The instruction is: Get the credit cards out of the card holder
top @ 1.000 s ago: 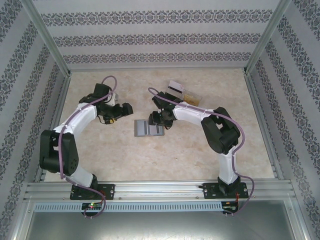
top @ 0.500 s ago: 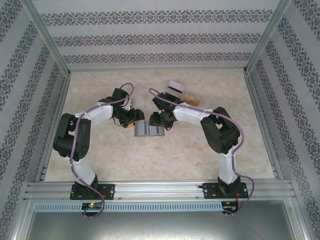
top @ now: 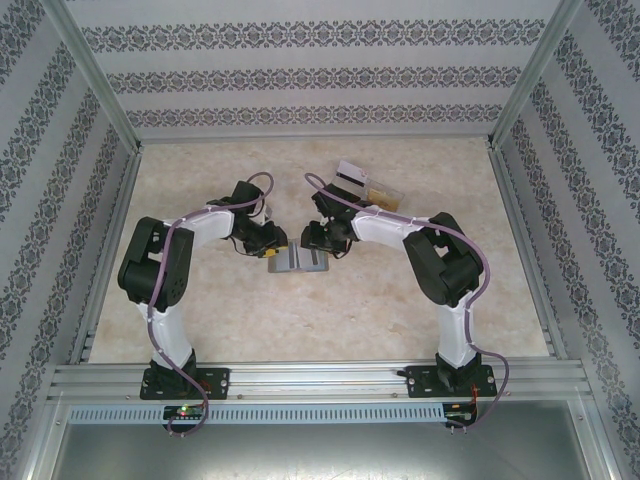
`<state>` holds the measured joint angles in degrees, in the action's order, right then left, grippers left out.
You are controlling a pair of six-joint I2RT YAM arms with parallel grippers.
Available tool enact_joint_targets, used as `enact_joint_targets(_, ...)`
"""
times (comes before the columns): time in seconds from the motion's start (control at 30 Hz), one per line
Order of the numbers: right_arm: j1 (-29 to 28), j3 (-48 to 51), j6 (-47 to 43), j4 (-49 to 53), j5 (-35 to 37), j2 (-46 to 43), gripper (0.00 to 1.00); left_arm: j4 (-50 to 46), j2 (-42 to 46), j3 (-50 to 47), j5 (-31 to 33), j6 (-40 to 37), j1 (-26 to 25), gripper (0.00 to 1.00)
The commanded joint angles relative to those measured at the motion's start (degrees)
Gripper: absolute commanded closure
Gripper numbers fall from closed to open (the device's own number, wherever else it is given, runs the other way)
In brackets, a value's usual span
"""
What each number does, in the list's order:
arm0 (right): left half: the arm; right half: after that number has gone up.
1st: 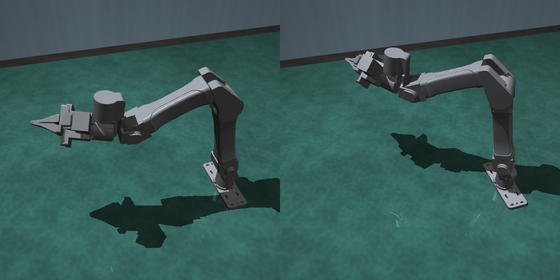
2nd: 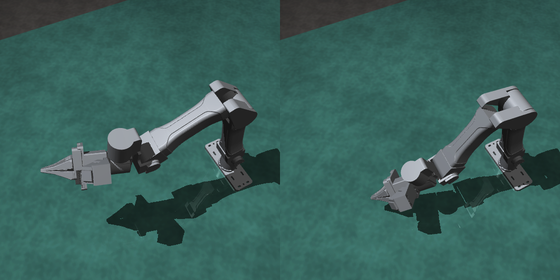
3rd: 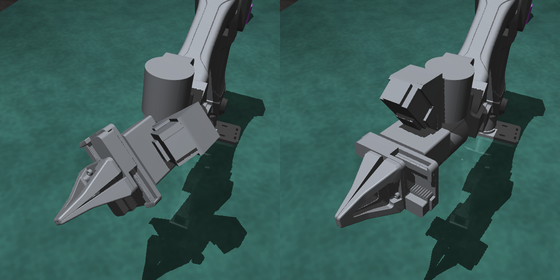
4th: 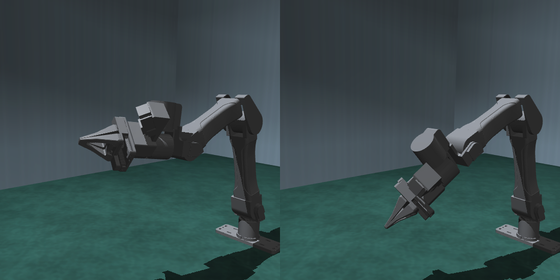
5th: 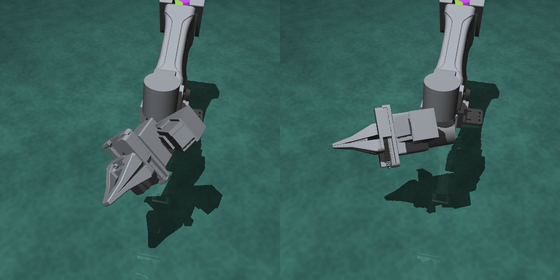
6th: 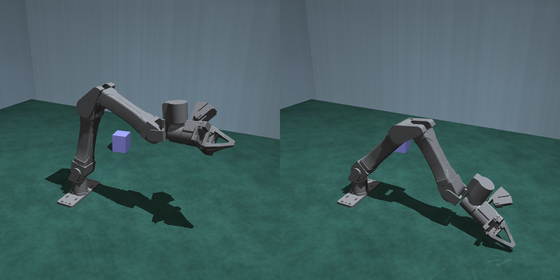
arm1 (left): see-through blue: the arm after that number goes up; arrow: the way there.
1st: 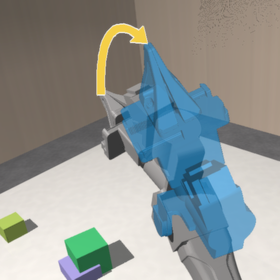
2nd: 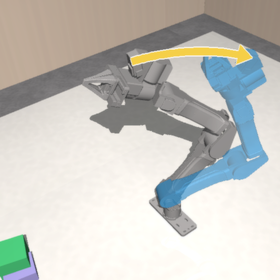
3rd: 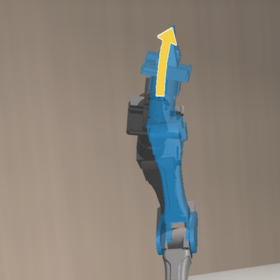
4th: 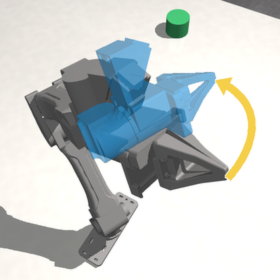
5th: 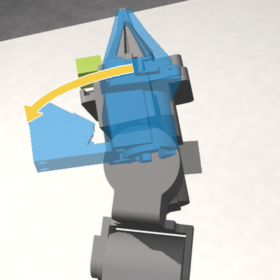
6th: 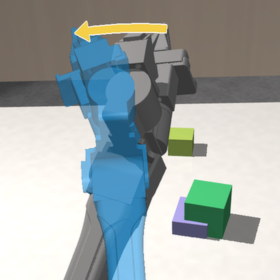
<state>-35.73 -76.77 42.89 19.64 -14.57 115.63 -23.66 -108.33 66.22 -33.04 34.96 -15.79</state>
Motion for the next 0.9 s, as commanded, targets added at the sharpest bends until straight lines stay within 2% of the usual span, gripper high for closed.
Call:
enact_joint_targets(0.0, 0.4, 3.2, 1.9, -1.9, -3.8, -0.1, 0.53, 0.1, -2.1, 1.0, 1.1, -0.4, -0.7, 0.68)
enact_joint_targets(0.27, 1.1, 4.2, 2.3, -3.7, -5.0, -2.6, 0.53, -1.8, -2.7, 1.6, 3.4, -1.6, -0.6, 0.72)
enact_joint_targets(0.87, 1.0, 3.4, 2.8, -4.9, -10.5, -5.7, 0.55, -2.8, -1.6, 2.7, 3.7, -2.4, -0.7, 0.74)
